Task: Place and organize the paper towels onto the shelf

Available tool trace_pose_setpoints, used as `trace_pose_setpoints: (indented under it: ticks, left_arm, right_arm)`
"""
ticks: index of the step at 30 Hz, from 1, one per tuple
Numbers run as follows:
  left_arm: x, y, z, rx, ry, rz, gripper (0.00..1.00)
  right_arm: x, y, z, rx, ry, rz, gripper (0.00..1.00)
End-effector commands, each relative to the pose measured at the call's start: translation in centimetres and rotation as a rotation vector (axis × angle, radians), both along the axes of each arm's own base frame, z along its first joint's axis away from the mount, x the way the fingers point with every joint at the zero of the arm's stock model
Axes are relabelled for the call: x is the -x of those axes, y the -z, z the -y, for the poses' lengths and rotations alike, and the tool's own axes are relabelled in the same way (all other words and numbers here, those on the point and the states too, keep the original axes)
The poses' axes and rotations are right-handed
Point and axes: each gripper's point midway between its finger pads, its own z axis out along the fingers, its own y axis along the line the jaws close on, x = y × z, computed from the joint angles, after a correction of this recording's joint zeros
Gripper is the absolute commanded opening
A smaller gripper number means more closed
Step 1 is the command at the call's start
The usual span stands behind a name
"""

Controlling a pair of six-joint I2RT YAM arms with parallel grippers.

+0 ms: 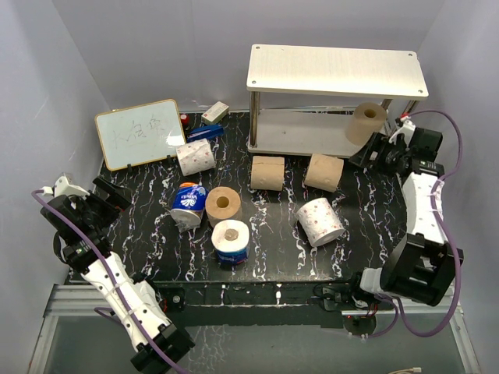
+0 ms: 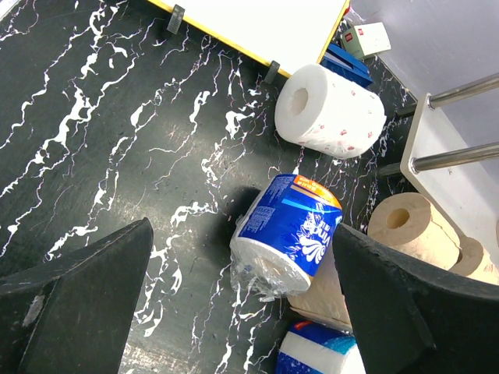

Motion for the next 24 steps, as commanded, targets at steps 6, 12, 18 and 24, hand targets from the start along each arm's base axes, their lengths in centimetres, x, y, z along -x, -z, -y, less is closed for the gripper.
trace_pose_setpoints:
  ticks: [6,12,18,24]
  left_arm:
    - [0.0,-0.2,0.3,0.001,0.016,0.018,0.98]
    - [0.1,-0.4,0.4,-0.004,0.014,0.024,0.98]
    - [0.0,-0.2,0.3,0.001,0.014,0.018,0.98]
    - [0.0,-0.2,0.3,0.001,0.014,0.018,0.98]
  right_arm:
    - [0.6,5.6,-1.4,-0.127,-0.056,-0.145,0.65]
    - [-1.5,7.1,-0.6,-0.173,0.0,-0.147,0.61]
    - [-2.9,6.2,-0.7,-0.218,0.027,-0.086,0.59]
    - [-3.3,7.3,-1.1,-0.276,0.021,-0.112,0.53]
